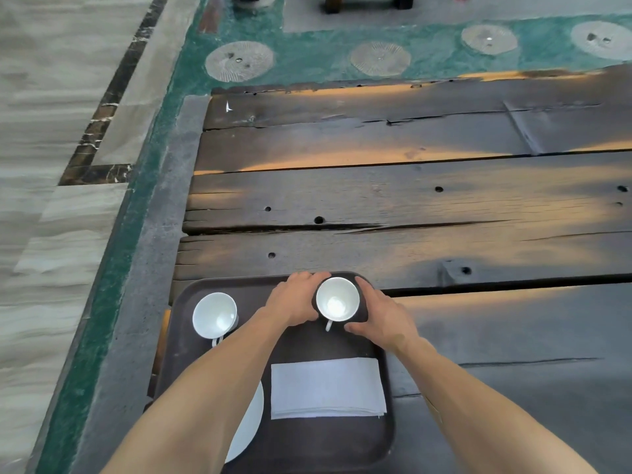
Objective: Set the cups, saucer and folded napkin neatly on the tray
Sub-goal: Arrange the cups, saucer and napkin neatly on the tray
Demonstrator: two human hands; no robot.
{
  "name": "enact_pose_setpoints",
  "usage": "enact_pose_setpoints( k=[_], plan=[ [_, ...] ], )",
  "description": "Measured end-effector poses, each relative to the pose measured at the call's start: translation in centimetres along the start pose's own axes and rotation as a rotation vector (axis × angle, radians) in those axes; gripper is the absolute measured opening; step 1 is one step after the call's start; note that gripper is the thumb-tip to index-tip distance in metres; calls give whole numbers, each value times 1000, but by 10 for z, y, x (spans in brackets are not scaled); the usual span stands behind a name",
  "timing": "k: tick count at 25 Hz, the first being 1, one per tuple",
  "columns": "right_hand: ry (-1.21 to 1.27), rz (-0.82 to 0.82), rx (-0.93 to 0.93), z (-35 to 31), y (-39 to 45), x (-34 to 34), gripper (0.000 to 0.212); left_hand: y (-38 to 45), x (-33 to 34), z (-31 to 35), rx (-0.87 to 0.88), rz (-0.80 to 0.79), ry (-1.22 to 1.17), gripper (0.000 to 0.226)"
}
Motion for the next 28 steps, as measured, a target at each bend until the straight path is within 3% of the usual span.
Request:
enact_pose_setpoints(
  k=[4,10,22,28],
  plan=[
    [10,-19,-2,-7,7,9,104,15,9,8,74,-63,22,97],
    [97,-11,4,-13,12,9,97,18,12,6,96,-35,-49,87],
    [38,29,-125,-35,3,3,65,-9,12,-10,-17,99,-116,81],
    [62,28,-131,-38,-1,6,67,-17,14,-11,-32,126,-136,78]
  ],
)
Point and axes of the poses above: each hand's wrist, its own y-axis towards the middle knuckle, its own x-axis out of the palm, z = x × y, the point moved 9 cm from there along y, towards the middle knuckle, and after that the axes turned 6 degrees about x, right-handed, at the moved point
